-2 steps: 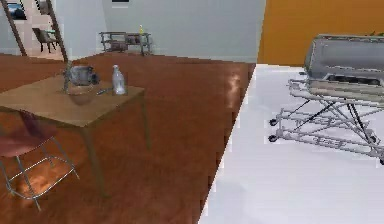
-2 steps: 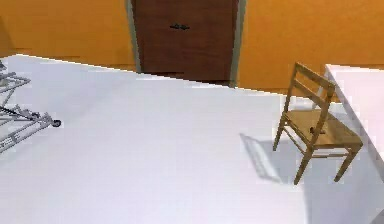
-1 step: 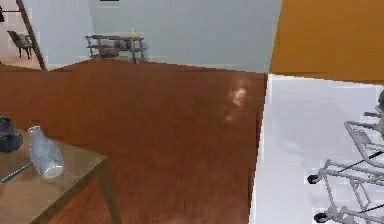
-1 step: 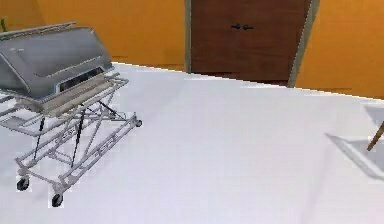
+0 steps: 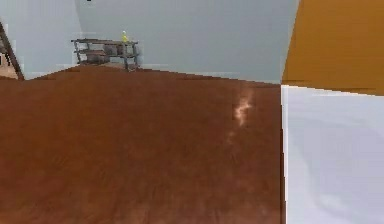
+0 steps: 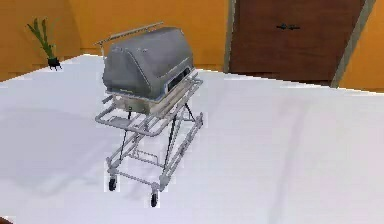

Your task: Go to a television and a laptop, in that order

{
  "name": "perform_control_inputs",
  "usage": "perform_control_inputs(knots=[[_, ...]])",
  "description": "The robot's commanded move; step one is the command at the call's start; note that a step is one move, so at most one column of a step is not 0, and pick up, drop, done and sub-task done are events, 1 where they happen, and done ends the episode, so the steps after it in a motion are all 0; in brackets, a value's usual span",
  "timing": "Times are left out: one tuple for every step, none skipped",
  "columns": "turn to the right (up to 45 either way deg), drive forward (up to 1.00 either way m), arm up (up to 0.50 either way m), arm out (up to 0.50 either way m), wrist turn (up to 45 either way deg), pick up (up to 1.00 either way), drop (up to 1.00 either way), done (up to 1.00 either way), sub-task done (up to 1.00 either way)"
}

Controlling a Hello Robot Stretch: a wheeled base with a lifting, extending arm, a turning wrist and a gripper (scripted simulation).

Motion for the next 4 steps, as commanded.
perform_control_inputs(knots=[[-9.0,0.0,0.0,0.0,0.0,0.0,0.0,0.0,0.0],[0.0,0.5,0.0,0.0,0.0,0.0,0.0,0.0,0.0],[-39.0,0.0,0.0,0.0,0.0,0.0,0.0,0.0,0.0],[0.0,1.0,0.0,0.0,0.0,0.0,0.0,0.0,0.0]])
